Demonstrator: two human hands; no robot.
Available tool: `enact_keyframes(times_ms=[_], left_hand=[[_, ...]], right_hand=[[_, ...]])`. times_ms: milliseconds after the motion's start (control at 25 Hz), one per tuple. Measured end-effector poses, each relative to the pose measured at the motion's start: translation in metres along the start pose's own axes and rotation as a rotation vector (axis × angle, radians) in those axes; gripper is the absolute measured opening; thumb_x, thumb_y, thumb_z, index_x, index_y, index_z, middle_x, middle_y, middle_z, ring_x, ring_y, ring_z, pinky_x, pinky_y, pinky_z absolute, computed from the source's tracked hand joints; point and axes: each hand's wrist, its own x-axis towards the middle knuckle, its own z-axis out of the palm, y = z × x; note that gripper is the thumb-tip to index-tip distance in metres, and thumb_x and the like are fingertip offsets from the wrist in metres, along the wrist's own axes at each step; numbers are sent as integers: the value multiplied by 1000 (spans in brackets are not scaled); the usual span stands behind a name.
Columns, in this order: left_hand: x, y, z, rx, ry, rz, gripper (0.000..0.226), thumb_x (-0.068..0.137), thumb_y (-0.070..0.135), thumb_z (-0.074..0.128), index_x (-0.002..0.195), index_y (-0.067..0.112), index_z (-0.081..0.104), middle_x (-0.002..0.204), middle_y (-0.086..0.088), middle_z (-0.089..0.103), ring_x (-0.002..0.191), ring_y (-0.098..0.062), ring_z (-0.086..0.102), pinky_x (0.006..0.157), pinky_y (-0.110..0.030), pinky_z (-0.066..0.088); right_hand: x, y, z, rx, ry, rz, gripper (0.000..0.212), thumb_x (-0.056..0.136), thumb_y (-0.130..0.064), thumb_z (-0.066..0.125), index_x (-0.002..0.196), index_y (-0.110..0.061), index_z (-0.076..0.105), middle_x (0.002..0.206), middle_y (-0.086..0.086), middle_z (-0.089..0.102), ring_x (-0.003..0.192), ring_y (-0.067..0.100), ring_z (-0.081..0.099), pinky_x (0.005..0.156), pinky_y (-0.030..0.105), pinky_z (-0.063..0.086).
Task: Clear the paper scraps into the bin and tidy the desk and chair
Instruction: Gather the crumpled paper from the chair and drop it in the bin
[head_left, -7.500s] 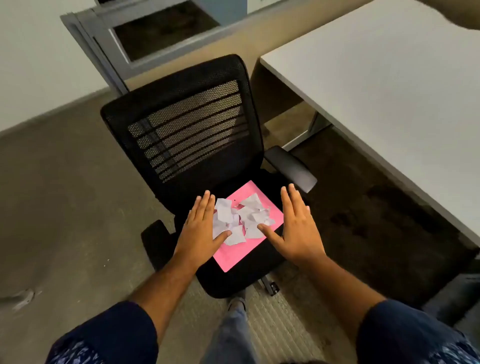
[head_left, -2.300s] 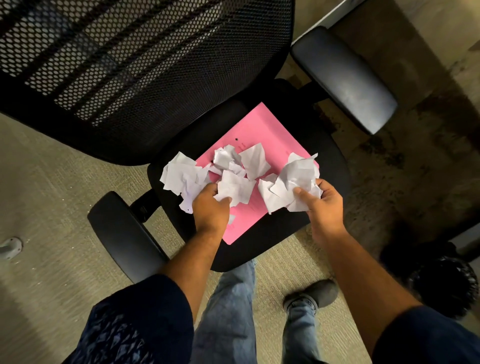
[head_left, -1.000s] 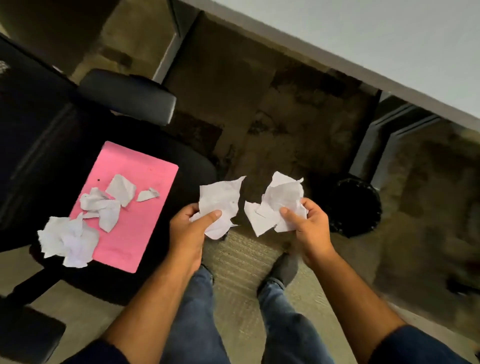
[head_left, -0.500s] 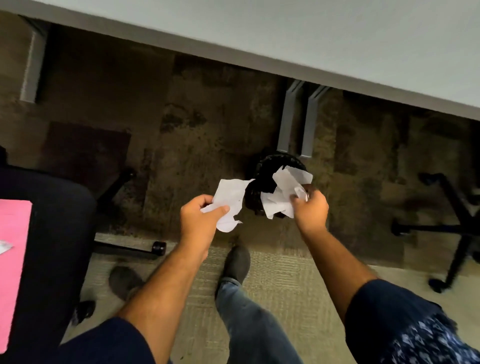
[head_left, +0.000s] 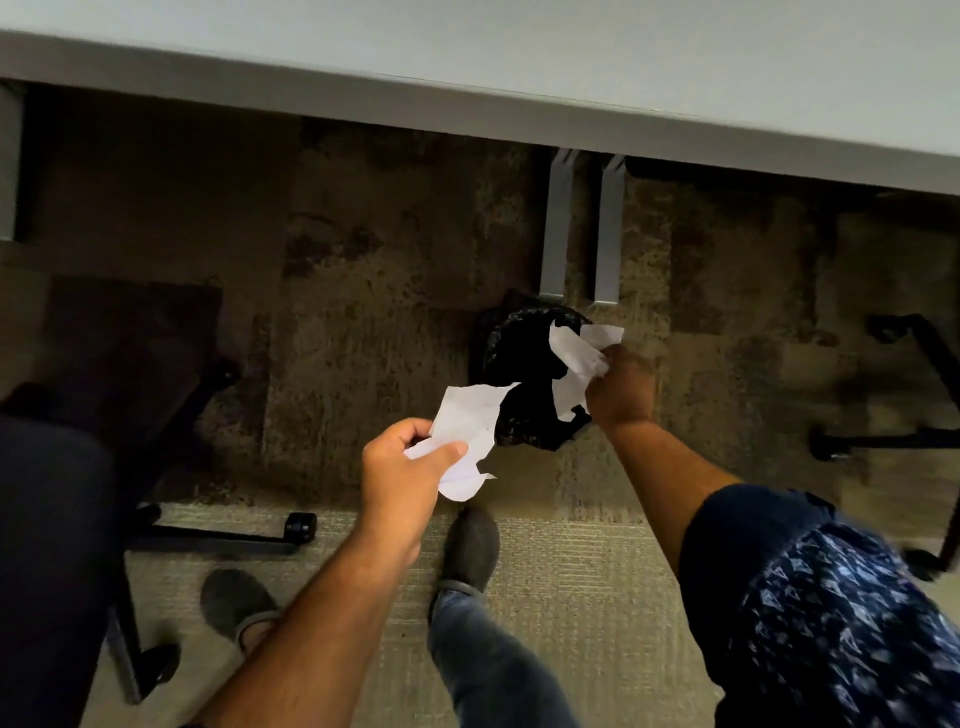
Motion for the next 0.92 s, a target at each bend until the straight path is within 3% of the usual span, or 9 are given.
enact_keyframes(times_ms=[120, 200, 320, 440, 520, 600, 720, 840, 920], left_hand=[[2, -5, 2, -2, 12, -2, 17, 79, -1, 84, 81, 13, 75, 79, 3, 80, 65, -6, 74, 51, -21, 55], [4, -8, 3, -1, 21, -15, 18, 79, -3, 85, 82, 13, 75, 81, 2, 81, 67, -8, 75, 52, -23, 57], [5, -16, 8, 6, 29, -41, 17, 80, -4, 84, 85, 10, 75, 83, 0, 81, 71, -12, 76, 57, -30, 61], [4, -21, 18, 20, 21, -78, 16, 82, -3, 83, 89, 9, 75, 84, 2, 81, 74, -14, 77, 65, -37, 63], [4, -23, 27, 19, 2, -95, 16, 83, -3, 83, 90, 10, 75, 84, 4, 82, 75, -14, 78, 65, -37, 64], [5, -22, 36, 14, -8, -103, 17, 83, -2, 83, 90, 11, 75, 83, 6, 82, 72, -12, 77, 63, -35, 64], [11, -17, 49, -11, -13, -121, 19, 83, -3, 83, 89, 13, 74, 79, 8, 81, 69, -9, 77, 60, -28, 63], [16, -12, 65, -82, -66, -194, 24, 84, -6, 81, 93, 15, 75, 86, 0, 83, 77, -17, 80, 67, -32, 65], [17, -7, 78, -155, -154, -271, 28, 84, -7, 80, 102, 14, 75, 96, -7, 83, 87, -25, 81, 75, -36, 65]], right_hand=[[15, -3, 2, -12, -111, -27, 36, 99, -12, 60, 134, -7, 66, 134, 18, 68, 125, 38, 63, 110, 40, 48], [22, -7, 1, 72, -164, -61, 25, 96, -24, 67, 120, -19, 68, 116, 7, 71, 115, 31, 66, 108, 35, 49], [35, -5, 5, 41, -278, 1, 60, 89, -18, 81, 144, -11, 60, 141, 11, 66, 130, 31, 62, 88, 18, 44], [43, 12, 11, 63, -262, 62, 74, 84, -16, 87, 148, -5, 54, 147, 16, 61, 134, 34, 60, 88, 22, 44], [48, 25, 14, 173, -232, 57, 60, 89, -20, 84, 140, -1, 58, 139, 20, 63, 131, 34, 61, 89, 26, 43], [50, 30, 9, 296, -211, 30, 33, 94, -22, 78, 115, -5, 59, 117, 15, 63, 114, 30, 65, 84, 27, 41], [32, 23, -1, 521, -195, 133, 24, 94, -32, 76, 99, -13, 62, 101, 9, 63, 99, 23, 61, 84, 33, 43], [-21, 17, -6, 703, -581, 235, 49, 77, -66, 80, 110, -31, 72, 111, -7, 77, 105, 16, 74, 96, 41, 56], [-53, 26, 1, 852, -880, 275, 68, 78, -62, 83, 135, -29, 65, 131, 2, 76, 120, 25, 73, 97, 49, 60]])
